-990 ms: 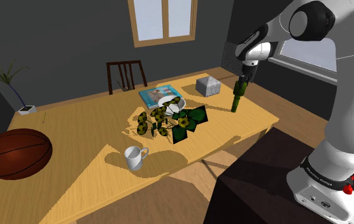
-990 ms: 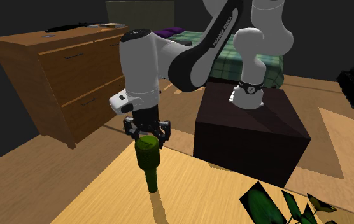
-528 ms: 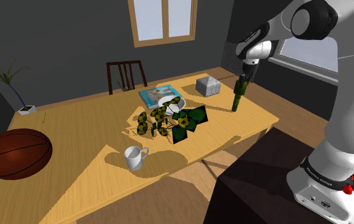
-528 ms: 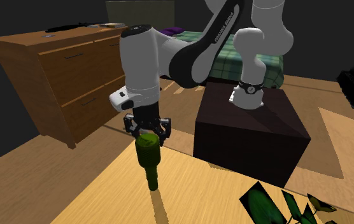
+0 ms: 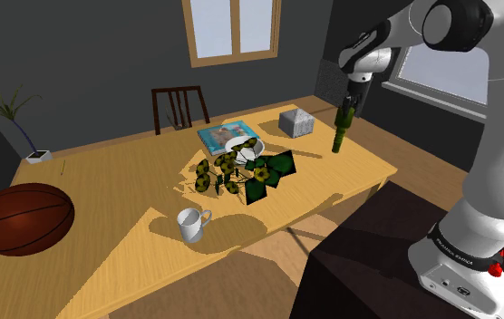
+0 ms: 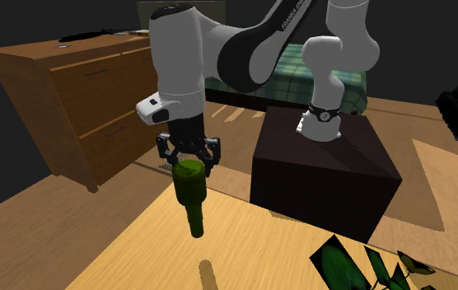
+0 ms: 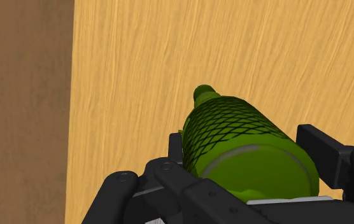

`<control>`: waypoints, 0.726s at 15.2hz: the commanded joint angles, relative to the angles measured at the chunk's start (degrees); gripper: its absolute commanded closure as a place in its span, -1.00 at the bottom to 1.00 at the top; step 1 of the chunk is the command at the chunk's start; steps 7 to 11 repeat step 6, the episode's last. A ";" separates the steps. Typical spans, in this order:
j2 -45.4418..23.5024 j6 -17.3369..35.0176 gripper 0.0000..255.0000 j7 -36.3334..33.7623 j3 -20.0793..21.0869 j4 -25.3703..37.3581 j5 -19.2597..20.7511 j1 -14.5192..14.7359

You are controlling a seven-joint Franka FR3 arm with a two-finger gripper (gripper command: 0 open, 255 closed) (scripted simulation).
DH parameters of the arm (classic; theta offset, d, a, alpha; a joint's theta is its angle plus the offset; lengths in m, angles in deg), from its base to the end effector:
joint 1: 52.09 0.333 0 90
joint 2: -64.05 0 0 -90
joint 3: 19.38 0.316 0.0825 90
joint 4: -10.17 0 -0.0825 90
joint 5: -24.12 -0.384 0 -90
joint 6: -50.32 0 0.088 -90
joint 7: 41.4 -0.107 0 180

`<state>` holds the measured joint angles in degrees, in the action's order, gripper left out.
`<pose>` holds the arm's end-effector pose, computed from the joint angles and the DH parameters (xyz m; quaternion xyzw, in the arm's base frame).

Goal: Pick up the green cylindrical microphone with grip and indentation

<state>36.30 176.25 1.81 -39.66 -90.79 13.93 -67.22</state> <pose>0.5490 -0.3579 0.3041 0.9994 0.0333 -0.0114 0.0032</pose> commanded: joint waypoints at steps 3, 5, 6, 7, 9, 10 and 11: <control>1.79 -2.20 1.00 -0.42 -0.42 0.53 0.73 0.32; 2.23 -2.89 1.00 -0.54 -0.52 0.81 0.93 0.39; 2.23 -2.90 1.00 -0.54 -0.52 0.81 0.93 0.39; 2.23 -2.90 1.00 -0.54 -0.52 0.81 0.93 0.39; 2.23 -2.90 1.00 -0.54 -0.52 0.81 0.93 0.39; 2.23 -2.90 1.00 -0.54 -0.52 0.81 0.93 0.39; 2.23 -2.90 1.00 -0.54 -0.52 0.81 0.93 0.39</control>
